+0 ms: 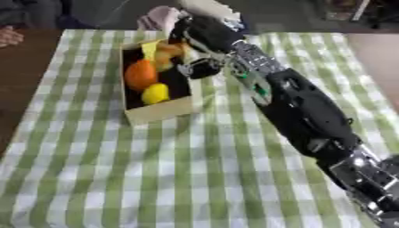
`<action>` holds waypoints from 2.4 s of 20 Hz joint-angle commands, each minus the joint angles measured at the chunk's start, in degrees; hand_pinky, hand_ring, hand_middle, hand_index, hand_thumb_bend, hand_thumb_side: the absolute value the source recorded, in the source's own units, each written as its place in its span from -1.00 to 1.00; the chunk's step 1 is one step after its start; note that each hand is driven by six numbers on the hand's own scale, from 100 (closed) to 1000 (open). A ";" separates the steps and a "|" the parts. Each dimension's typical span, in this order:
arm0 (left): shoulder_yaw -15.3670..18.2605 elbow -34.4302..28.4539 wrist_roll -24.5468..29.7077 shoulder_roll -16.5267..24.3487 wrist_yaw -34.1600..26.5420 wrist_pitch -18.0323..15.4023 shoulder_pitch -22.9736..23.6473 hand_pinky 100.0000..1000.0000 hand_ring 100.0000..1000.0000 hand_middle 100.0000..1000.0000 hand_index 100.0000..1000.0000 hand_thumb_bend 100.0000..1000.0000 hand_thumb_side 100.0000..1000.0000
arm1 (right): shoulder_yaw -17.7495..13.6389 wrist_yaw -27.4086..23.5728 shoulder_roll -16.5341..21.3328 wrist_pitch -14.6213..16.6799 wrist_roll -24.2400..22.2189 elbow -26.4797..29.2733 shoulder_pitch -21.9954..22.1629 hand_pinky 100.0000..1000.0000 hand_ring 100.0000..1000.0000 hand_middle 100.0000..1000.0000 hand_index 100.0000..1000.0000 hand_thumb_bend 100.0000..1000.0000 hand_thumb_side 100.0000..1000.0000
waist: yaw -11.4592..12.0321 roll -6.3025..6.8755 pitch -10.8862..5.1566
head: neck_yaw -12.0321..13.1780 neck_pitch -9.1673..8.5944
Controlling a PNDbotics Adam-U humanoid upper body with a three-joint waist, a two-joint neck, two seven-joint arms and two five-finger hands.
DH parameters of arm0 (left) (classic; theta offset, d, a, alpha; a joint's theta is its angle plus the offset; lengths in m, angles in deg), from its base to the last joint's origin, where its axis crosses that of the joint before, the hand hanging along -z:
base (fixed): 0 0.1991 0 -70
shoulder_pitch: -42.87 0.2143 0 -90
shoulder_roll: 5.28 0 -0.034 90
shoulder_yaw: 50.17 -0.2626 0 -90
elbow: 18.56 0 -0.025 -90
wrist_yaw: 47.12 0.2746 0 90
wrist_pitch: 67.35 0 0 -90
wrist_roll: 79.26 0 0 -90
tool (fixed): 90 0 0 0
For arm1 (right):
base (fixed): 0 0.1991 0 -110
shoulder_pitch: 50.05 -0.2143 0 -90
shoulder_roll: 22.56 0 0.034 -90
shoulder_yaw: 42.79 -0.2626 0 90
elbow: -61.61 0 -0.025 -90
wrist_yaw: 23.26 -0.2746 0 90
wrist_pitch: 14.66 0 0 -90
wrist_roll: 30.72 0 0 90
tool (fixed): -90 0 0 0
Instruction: Pick up objects on the table and place them in the box.
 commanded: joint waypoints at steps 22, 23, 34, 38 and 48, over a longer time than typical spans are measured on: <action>0.09 -1.08 -0.76 1.11 -0.15 -0.07 -0.27 0.37 -0.02 0.34 0.62 -0.44 0.46 | -1.59 13.14 0.06 3.84 -21.98 -1.25 -6.18 0.87 0.84 0.79 1.00 -1.00 0.00 | -0.55 0.22 -1.64 | -0.82 -0.37; 0.11 -1.06 -0.77 1.15 -0.15 -0.06 -0.26 0.37 -0.02 0.34 0.62 -0.43 0.46 | -1.77 12.91 0.32 3.99 -22.99 -1.40 -6.38 0.88 0.88 0.85 1.00 -1.00 0.07 | -0.58 0.13 -1.67 | -0.85 -0.38; 0.33 -0.82 -0.42 1.49 -0.07 -0.22 -0.21 0.37 -0.02 0.34 0.62 -0.40 0.47 | -5.13 3.83 3.25 3.59 -33.70 -3.81 -7.96 0.89 0.95 1.00 1.00 -1.00 0.31 | -1.16 -0.65 -2.01 | -0.85 -0.71; 0.54 -0.71 -0.31 1.60 0.00 -0.25 -0.17 0.37 -0.02 0.34 0.62 -0.40 0.48 | -8.54 0.22 4.87 2.78 -36.65 -5.24 -8.20 0.85 0.94 1.00 1.00 -1.00 0.15 | -1.39 -0.87 -2.11 | -0.63 -0.92; 0.55 -0.46 0.52 1.59 0.27 -0.22 -0.05 0.37 -0.02 0.35 0.62 -0.39 0.49 | -15.24 -8.88 9.57 -4.52 -38.27 -11.76 -9.31 0.87 1.00 1.00 1.00 -1.00 -0.71 | -1.48 -0.72 -1.96 | -0.62 -1.32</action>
